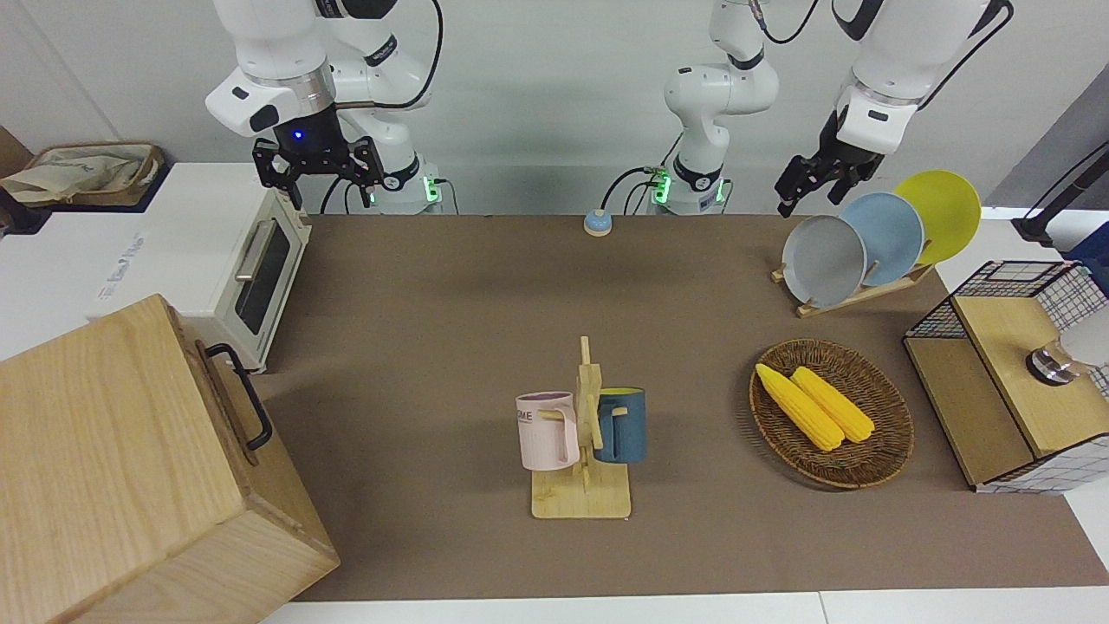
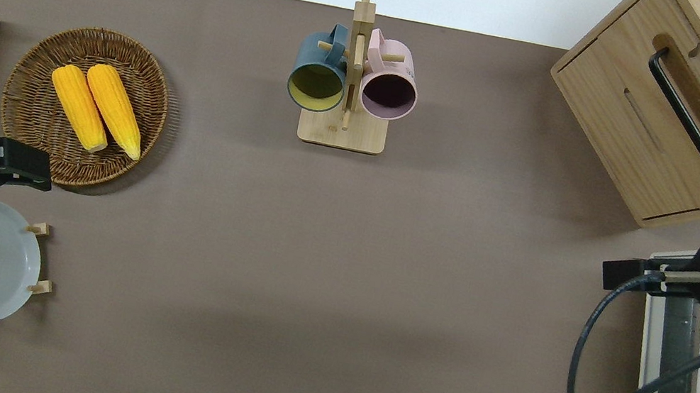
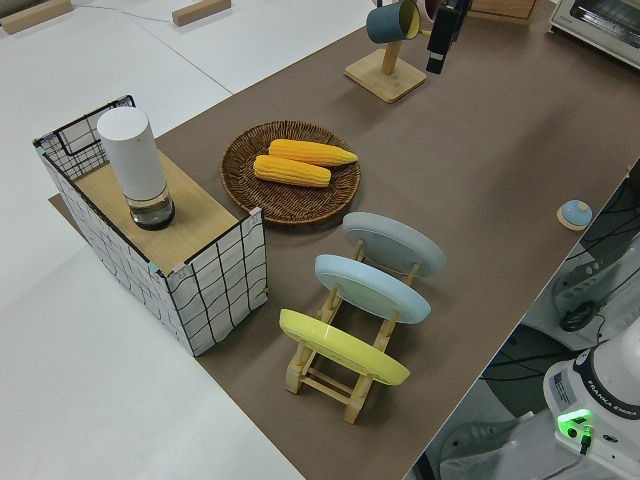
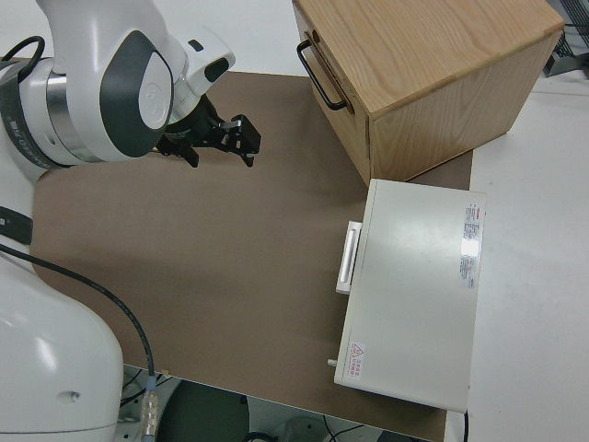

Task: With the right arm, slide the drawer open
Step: 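Raise the right arm and swing the right gripper toward the wooden drawer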

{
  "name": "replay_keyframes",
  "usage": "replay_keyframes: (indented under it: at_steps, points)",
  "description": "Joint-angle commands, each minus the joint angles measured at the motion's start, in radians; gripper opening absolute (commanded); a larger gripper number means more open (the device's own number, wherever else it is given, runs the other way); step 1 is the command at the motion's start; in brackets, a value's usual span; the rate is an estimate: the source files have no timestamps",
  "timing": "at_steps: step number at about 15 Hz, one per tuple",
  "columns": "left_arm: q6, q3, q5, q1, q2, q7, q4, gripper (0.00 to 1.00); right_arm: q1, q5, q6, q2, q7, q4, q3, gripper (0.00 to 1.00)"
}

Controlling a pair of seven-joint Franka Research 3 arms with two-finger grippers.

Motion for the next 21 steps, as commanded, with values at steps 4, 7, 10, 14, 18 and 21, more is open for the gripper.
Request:
replay_keyframes:
  at_steps: [4, 7, 10, 14, 18, 21]
  points:
    - [-0.015, 0.004, -0.001, -0.001, -0.008, 0.009, 0.004, 0.99, 0.01, 0.017, -0.005, 0.0, -0.016, 0.027, -0.01, 0.99]
    - [-0.015, 0.004, -0.001, -0.001, -0.008, 0.009, 0.004, 0.99, 0.01, 0.016, -0.004, 0.0, -0.014, 0.027, -0.009, 0.99]
    - [-0.017, 0.004, -0.001, 0.0, -0.008, 0.01, 0.004, 0.99, 0.01, 0.014, -0.001, 0.0, -0.013, 0.027, -0.009, 0.99]
    - [-0.015, 0.004, -0.001, -0.001, -0.008, 0.009, 0.004, 0.99, 0.012, 0.003, 0.011, 0.0, 0.022, 0.027, -0.001, 0.99]
    - [-0.015, 0.004, -0.001, -0.001, -0.008, 0.009, 0.004, 0.99, 0.042, -0.072, 0.047, 0.003, 0.134, 0.016, 0.013, 0.99]
    - [-0.015, 0.004, -0.001, -0.001, -0.008, 0.009, 0.004, 0.99, 0.061, -0.215, 0.048, 0.022, 0.151, 0.002, 0.078, 0.99]
